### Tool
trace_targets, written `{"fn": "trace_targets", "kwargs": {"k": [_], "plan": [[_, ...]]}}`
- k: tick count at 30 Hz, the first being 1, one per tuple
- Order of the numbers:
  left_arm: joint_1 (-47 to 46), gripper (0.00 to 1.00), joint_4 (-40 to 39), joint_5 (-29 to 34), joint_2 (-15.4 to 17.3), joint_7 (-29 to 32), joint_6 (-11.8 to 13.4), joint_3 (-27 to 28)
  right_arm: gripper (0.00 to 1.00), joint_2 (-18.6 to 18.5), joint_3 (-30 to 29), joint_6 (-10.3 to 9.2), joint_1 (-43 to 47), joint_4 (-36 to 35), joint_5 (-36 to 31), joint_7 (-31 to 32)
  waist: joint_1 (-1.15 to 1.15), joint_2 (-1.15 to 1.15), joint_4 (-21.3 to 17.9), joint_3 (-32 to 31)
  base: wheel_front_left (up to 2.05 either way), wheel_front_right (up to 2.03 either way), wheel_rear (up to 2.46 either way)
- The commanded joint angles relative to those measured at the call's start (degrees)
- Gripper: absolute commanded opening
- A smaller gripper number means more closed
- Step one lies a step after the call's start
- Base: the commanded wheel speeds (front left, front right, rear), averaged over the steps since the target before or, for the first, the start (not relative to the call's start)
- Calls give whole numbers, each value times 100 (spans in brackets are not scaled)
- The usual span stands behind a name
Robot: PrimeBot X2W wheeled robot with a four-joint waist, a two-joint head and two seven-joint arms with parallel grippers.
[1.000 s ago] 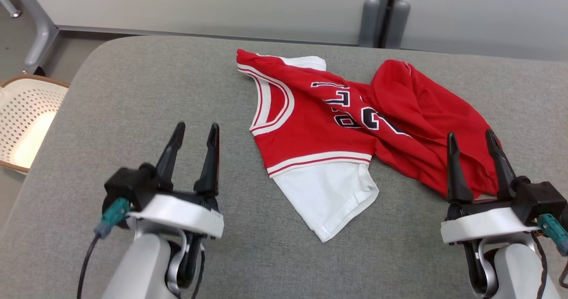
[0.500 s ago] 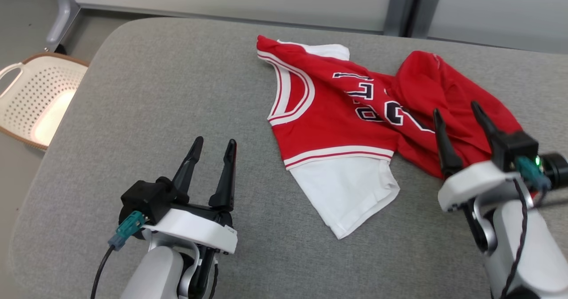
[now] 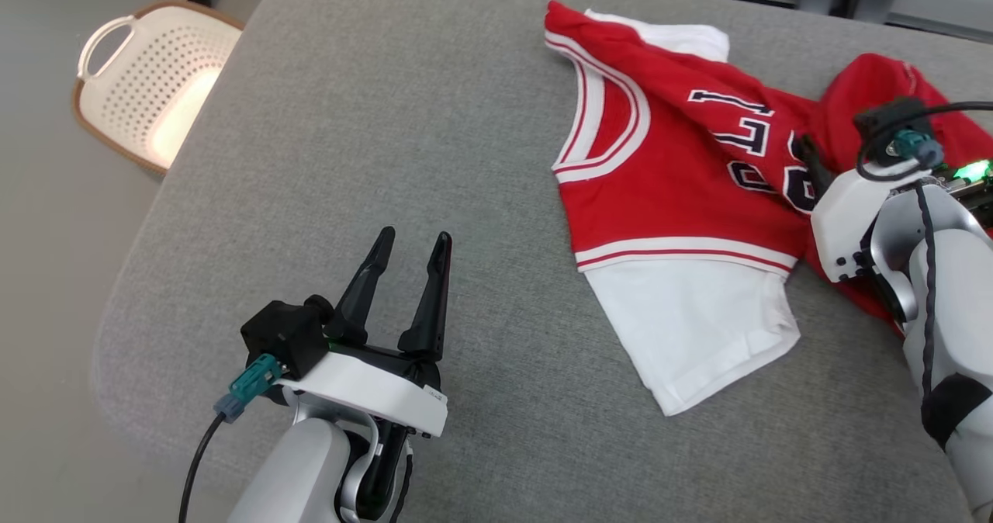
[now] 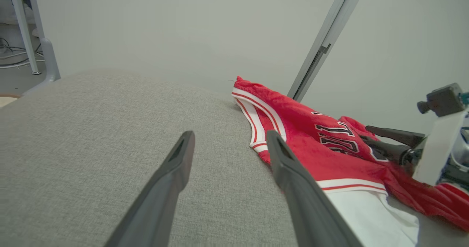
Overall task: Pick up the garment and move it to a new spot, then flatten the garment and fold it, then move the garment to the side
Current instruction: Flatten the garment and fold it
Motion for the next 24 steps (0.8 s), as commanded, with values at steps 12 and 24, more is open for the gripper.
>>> {"fn": "trace_targets", "kwargs": {"k": [12, 24], "plan": [[-112, 100, 17, -76, 16, -8, 63, -89, 0, -131, -276, -2, -534, 779, -339, -96, 0, 0, 118, 178, 0, 0, 0], [-233, 100, 101, 15, 17, -7, 20, -156, 0, -14, -1604, -2, -880, 997, 384, -70, 0, 0, -142, 184, 0, 0, 0]]}}
